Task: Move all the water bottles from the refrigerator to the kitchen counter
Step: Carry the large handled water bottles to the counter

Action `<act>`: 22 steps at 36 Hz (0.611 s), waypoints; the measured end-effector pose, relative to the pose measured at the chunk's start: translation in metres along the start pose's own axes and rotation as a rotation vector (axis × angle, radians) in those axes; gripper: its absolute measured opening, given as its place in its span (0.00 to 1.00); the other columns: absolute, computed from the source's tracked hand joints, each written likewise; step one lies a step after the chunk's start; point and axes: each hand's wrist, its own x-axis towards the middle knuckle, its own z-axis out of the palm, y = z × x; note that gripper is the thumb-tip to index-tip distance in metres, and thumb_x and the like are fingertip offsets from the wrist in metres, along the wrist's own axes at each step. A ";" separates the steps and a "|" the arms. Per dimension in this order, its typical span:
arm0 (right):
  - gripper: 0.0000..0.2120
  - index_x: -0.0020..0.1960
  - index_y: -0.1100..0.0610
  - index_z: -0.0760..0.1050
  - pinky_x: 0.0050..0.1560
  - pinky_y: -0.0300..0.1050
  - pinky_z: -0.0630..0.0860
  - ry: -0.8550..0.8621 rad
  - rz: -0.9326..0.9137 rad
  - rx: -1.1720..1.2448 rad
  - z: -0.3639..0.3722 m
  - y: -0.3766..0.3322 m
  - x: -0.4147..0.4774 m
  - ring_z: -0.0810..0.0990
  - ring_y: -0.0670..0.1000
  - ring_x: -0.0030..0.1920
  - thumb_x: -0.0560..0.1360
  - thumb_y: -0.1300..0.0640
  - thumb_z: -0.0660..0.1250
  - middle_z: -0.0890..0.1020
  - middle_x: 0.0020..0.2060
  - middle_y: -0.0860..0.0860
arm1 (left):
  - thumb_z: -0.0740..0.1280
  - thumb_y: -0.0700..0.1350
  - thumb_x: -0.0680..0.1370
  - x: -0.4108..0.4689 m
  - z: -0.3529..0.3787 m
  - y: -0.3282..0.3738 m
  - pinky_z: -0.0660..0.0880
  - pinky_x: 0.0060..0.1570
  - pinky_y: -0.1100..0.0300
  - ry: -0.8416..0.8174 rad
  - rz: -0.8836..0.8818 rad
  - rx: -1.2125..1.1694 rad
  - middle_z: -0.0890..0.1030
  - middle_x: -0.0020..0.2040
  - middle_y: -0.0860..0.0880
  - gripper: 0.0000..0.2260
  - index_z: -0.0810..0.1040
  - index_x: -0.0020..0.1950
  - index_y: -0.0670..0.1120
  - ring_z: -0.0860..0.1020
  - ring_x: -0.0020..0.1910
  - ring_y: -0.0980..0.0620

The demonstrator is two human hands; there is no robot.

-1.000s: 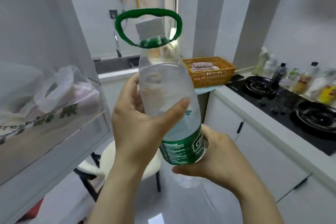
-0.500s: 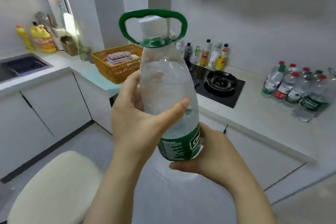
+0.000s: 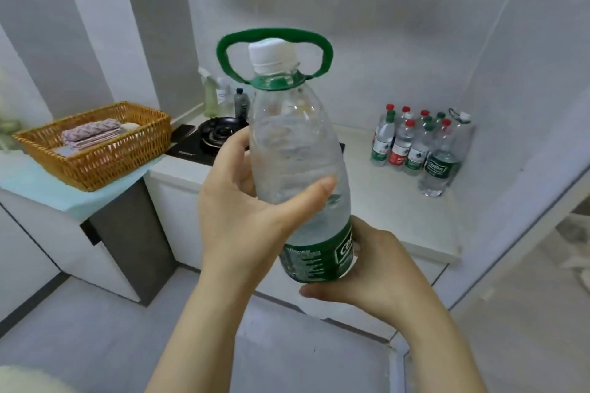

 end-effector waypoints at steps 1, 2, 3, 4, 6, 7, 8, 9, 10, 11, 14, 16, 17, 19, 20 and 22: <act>0.34 0.52 0.40 0.71 0.45 0.45 0.80 0.011 -0.002 -0.003 -0.007 0.006 0.006 0.80 0.41 0.47 0.49 0.37 0.77 0.82 0.45 0.38 | 0.81 0.46 0.60 0.005 0.010 -0.001 0.77 0.41 0.70 0.000 0.007 0.001 0.83 0.48 0.60 0.27 0.77 0.57 0.52 0.82 0.47 0.62; 0.35 0.53 0.40 0.71 0.46 0.45 0.80 0.021 -0.006 -0.007 -0.015 0.012 0.012 0.80 0.41 0.48 0.49 0.37 0.77 0.82 0.46 0.38 | 0.81 0.46 0.61 0.009 0.020 -0.001 0.77 0.42 0.69 0.001 0.011 -0.001 0.83 0.48 0.59 0.27 0.77 0.57 0.52 0.82 0.47 0.62; 0.36 0.54 0.40 0.70 0.47 0.46 0.80 0.030 -0.011 -0.008 -0.022 0.017 0.018 0.80 0.42 0.49 0.49 0.36 0.77 0.82 0.46 0.39 | 0.81 0.46 0.61 0.014 0.029 -0.001 0.77 0.42 0.69 0.001 0.016 -0.004 0.83 0.48 0.59 0.27 0.77 0.57 0.51 0.82 0.47 0.61; 0.37 0.55 0.39 0.70 0.48 0.46 0.79 0.036 -0.013 -0.009 -0.028 0.024 0.024 0.80 0.42 0.50 0.49 0.36 0.78 0.82 0.47 0.39 | 0.80 0.47 0.61 0.018 0.039 -0.002 0.78 0.42 0.68 -0.001 0.021 -0.004 0.83 0.48 0.59 0.27 0.77 0.57 0.51 0.82 0.48 0.61; 0.38 0.57 0.39 0.70 0.49 0.46 0.79 0.041 -0.010 -0.015 -0.041 0.035 0.034 0.80 0.43 0.50 0.49 0.37 0.78 0.82 0.48 0.39 | 0.80 0.46 0.61 0.025 0.057 -0.005 0.79 0.43 0.66 -0.014 0.021 -0.007 0.83 0.49 0.58 0.26 0.77 0.58 0.51 0.82 0.48 0.60; 0.37 0.56 0.40 0.70 0.48 0.46 0.79 0.040 -0.004 -0.019 -0.047 0.040 0.038 0.80 0.43 0.49 0.49 0.37 0.78 0.82 0.48 0.39 | 0.80 0.45 0.62 0.028 0.065 -0.007 0.79 0.44 0.66 -0.024 0.018 -0.011 0.83 0.49 0.58 0.26 0.77 0.58 0.50 0.82 0.48 0.60; 0.37 0.56 0.40 0.70 0.48 0.46 0.79 0.040 0.002 -0.022 -0.053 0.046 0.043 0.80 0.43 0.49 0.49 0.37 0.78 0.82 0.47 0.39 | 0.81 0.44 0.62 0.030 0.073 -0.008 0.79 0.44 0.65 -0.032 0.016 -0.015 0.84 0.49 0.57 0.27 0.77 0.58 0.50 0.82 0.48 0.60; 0.37 0.55 0.40 0.70 0.48 0.46 0.79 0.040 0.007 -0.023 -0.058 0.051 0.047 0.80 0.43 0.49 0.49 0.37 0.78 0.82 0.46 0.39 | 0.81 0.43 0.62 0.033 0.082 -0.010 0.79 0.44 0.66 -0.037 0.014 -0.021 0.84 0.49 0.57 0.27 0.77 0.59 0.50 0.82 0.48 0.60; 0.37 0.56 0.40 0.70 0.48 0.46 0.79 0.040 0.010 -0.021 -0.063 0.057 0.051 0.80 0.43 0.49 0.49 0.36 0.77 0.82 0.46 0.39 | 0.81 0.42 0.62 0.035 0.090 -0.012 0.79 0.43 0.67 -0.040 0.013 -0.028 0.84 0.49 0.57 0.27 0.77 0.58 0.49 0.82 0.48 0.61; 0.37 0.56 0.40 0.70 0.48 0.46 0.79 0.041 0.014 -0.018 -0.067 0.063 0.056 0.80 0.44 0.49 0.49 0.36 0.77 0.82 0.46 0.39 | 0.80 0.42 0.62 0.038 0.098 -0.015 0.78 0.42 0.68 -0.045 0.012 -0.035 0.84 0.48 0.58 0.27 0.77 0.58 0.49 0.82 0.47 0.61; 0.37 0.56 0.40 0.70 0.48 0.46 0.79 0.039 0.037 -0.018 -0.077 0.079 0.068 0.80 0.44 0.49 0.49 0.36 0.77 0.82 0.46 0.40 | 0.80 0.41 0.61 0.047 0.120 -0.021 0.77 0.42 0.69 -0.075 0.000 -0.046 0.84 0.48 0.56 0.27 0.77 0.58 0.48 0.82 0.47 0.61; 0.38 0.56 0.41 0.70 0.48 0.46 0.79 0.039 0.051 -0.020 -0.082 0.088 0.078 0.80 0.44 0.49 0.49 0.36 0.77 0.82 0.46 0.40 | 0.80 0.41 0.61 0.054 0.133 -0.027 0.77 0.41 0.70 -0.099 -0.011 -0.047 0.84 0.47 0.57 0.27 0.78 0.58 0.48 0.82 0.46 0.61; 0.38 0.56 0.41 0.70 0.47 0.46 0.79 0.041 0.059 -0.019 -0.085 0.092 0.082 0.80 0.44 0.49 0.49 0.36 0.77 0.82 0.46 0.40 | 0.80 0.41 0.61 0.057 0.138 -0.030 0.77 0.41 0.70 -0.107 -0.013 -0.046 0.84 0.47 0.57 0.26 0.78 0.57 0.49 0.82 0.46 0.62; 0.38 0.56 0.41 0.70 0.47 0.46 0.79 0.046 0.073 -0.016 -0.089 0.101 0.093 0.80 0.44 0.48 0.48 0.35 0.76 0.82 0.46 0.40 | 0.80 0.41 0.61 0.066 0.150 -0.037 0.77 0.42 0.69 -0.119 -0.017 -0.044 0.84 0.48 0.57 0.27 0.77 0.58 0.49 0.82 0.47 0.61; 0.38 0.56 0.41 0.70 0.47 0.46 0.79 0.052 0.078 -0.016 -0.092 0.105 0.099 0.81 0.44 0.48 0.48 0.35 0.76 0.82 0.45 0.40 | 0.80 0.42 0.61 0.071 0.155 -0.042 0.78 0.43 0.68 -0.124 -0.020 -0.046 0.84 0.49 0.56 0.27 0.77 0.59 0.49 0.82 0.48 0.60; 0.38 0.56 0.41 0.70 0.47 0.46 0.79 0.064 0.088 -0.018 -0.096 0.112 0.112 0.81 0.44 0.48 0.47 0.34 0.75 0.82 0.45 0.40 | 0.81 0.42 0.61 0.083 0.166 -0.050 0.78 0.44 0.66 -0.133 -0.029 -0.056 0.84 0.49 0.54 0.28 0.77 0.59 0.49 0.82 0.48 0.58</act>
